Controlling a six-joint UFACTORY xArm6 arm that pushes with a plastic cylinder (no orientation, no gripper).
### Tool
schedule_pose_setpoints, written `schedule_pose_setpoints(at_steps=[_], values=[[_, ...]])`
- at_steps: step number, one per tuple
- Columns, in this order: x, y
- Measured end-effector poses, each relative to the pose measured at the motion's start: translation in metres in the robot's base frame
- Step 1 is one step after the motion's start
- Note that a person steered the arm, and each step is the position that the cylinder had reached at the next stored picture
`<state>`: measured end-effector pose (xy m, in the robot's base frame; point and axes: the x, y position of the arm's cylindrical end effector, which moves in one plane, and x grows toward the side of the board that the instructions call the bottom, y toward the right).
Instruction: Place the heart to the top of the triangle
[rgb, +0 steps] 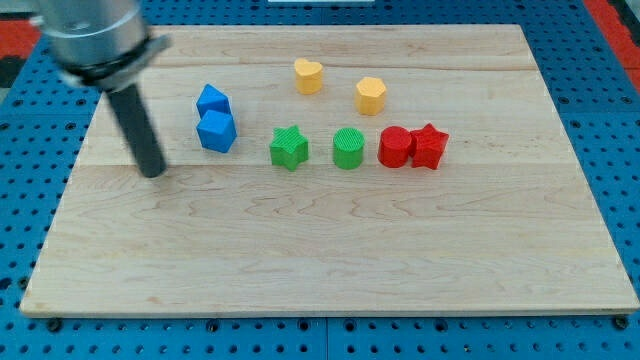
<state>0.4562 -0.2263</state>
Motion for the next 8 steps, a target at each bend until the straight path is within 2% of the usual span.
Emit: schedule_pose_setpoints(at_steps=[1, 2, 3, 5, 6, 8], values=[[-0.069, -0.031], [-0.168, -0.001], [-0.238, 0.061], [-0.241, 0.242], [-0.172, 0.275], [-0.156, 0.176]])
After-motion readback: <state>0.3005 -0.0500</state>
